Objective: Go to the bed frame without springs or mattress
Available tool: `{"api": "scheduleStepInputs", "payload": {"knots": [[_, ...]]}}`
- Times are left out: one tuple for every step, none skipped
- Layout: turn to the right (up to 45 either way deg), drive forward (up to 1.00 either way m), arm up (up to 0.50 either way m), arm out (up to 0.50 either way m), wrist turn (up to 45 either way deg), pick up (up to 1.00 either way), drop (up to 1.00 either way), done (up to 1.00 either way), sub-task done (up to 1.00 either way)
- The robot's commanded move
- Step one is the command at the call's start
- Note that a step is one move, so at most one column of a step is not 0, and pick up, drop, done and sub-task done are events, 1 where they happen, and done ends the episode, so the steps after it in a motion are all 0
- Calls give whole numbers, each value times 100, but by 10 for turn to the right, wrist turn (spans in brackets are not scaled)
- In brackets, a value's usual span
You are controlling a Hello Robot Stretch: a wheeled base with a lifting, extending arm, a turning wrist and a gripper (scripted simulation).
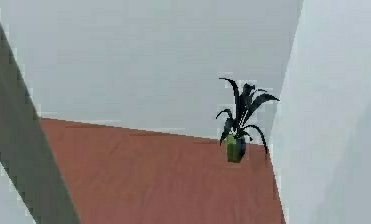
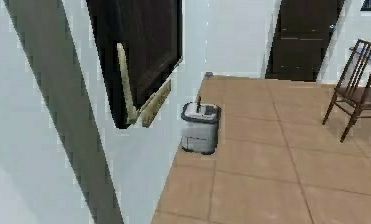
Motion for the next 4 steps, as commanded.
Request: {"api": "scheduleStepInputs", "payload": {"knots": [[0,60,0,0,0,0,0,0,0],[30,0,0,0,0,0,0,0,0],[0,15,0,0,0,0,0,0,0],[-450,0,0,0,0,0,0,0,0]]}}
